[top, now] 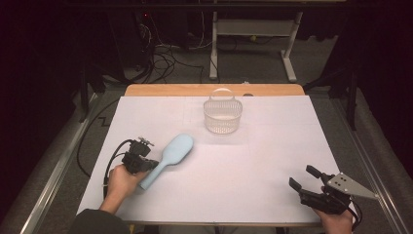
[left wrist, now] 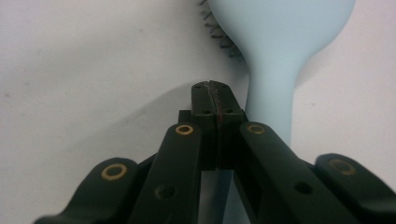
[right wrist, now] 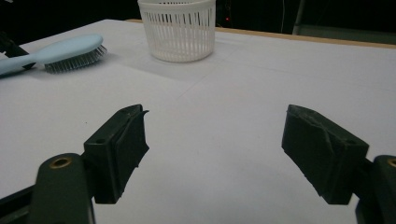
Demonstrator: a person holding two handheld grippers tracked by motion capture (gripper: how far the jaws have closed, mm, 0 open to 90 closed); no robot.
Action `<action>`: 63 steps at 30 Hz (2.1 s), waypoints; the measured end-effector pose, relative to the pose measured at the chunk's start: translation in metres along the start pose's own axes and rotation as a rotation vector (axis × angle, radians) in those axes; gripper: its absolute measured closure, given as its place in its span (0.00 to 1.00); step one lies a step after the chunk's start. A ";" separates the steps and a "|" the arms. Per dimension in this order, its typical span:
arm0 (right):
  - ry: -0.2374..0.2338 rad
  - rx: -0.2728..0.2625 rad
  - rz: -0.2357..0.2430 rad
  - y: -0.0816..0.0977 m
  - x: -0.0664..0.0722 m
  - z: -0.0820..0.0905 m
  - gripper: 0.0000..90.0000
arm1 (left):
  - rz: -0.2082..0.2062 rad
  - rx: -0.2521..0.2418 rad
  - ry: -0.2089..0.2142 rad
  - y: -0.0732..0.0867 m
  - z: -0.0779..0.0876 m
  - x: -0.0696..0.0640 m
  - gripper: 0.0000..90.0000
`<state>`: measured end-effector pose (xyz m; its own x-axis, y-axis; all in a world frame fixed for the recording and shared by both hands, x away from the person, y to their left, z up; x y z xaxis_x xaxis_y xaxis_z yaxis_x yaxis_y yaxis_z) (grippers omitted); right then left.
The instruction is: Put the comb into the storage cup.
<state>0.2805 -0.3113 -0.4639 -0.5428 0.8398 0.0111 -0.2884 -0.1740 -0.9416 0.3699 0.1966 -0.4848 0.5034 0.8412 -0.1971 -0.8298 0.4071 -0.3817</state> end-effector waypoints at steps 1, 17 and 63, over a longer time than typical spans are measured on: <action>0.001 0.000 0.000 0.000 0.000 0.000 0.25 | 0.000 -0.003 0.001 0.001 0.000 0.000 0.98; -0.001 0.002 0.001 0.000 0.000 0.000 0.25 | 0.020 -0.031 0.023 0.012 0.002 -0.004 0.98; 0.000 0.005 0.005 0.000 0.000 0.000 0.25 | 0.008 -0.140 0.007 0.002 0.016 -0.018 0.21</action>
<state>0.2804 -0.3108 -0.4642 -0.5441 0.8390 0.0061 -0.2897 -0.1811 -0.9398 0.3550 0.1875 -0.4679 0.4994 0.8413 -0.2068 -0.7920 0.3466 -0.5025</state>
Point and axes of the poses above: each handheld gripper's, and its own axes: z roughly backward along the jaws, y roughly out of its underside, x roughly to its left, the point moved 4 cm from there along -z, roughly forward along the jaws, and after that the axes turned 2 degrees about z, right-handed, at the moved point
